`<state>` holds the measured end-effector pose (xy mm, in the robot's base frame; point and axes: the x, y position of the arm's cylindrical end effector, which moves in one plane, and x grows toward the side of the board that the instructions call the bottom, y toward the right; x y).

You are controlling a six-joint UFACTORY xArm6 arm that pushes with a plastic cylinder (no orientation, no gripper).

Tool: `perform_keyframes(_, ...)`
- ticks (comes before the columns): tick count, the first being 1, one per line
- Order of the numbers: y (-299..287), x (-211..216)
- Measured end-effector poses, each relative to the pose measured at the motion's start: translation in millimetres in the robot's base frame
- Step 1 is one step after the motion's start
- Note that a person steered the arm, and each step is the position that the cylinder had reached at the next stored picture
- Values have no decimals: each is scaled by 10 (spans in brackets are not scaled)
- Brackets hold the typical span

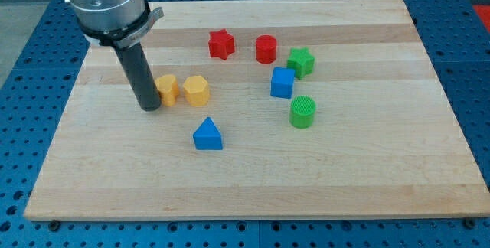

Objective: Place the yellow heart diagonally to the red star

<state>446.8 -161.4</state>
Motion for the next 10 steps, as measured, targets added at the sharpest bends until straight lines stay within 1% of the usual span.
perform_keyframes(1,230,-21)
perform_keyframes(2,347,-139)
perform_keyframes(4,-60,-306)
perform_keyframes(5,-96,-524)
perform_keyframes(6,-52,-597)
perform_keyframes(7,113,-515)
perform_keyframes(10,952,-511)
